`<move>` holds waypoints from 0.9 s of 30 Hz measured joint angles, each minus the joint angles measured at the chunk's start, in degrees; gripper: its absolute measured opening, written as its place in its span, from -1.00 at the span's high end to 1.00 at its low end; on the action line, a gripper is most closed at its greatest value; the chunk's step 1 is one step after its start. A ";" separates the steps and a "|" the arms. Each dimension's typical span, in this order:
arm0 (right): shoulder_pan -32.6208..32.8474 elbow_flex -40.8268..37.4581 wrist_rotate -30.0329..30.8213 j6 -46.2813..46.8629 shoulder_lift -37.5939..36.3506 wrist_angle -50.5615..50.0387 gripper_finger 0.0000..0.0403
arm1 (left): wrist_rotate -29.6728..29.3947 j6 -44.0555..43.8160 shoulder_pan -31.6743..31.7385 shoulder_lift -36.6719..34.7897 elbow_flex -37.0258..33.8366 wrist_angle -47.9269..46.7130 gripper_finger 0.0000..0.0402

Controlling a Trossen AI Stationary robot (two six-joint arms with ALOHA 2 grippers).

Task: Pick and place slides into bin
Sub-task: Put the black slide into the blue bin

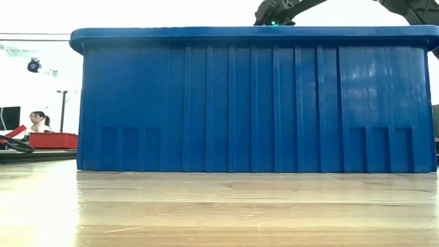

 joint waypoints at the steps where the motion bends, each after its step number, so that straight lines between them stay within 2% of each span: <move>1: -0.05 -0.02 -0.23 -0.35 0.34 0.43 0.96 | -0.01 0.00 0.00 0.03 0.00 0.01 -0.31; 10: 0.03 -0.09 -3.11 -1.99 1.82 4.21 0.96 | -0.02 0.00 0.00 0.07 -0.09 0.02 -0.31; 27: 0.31 -0.31 -7.65 -7.79 1.85 4.33 0.94 | -0.07 -0.02 -0.01 0.42 -0.11 0.06 -0.31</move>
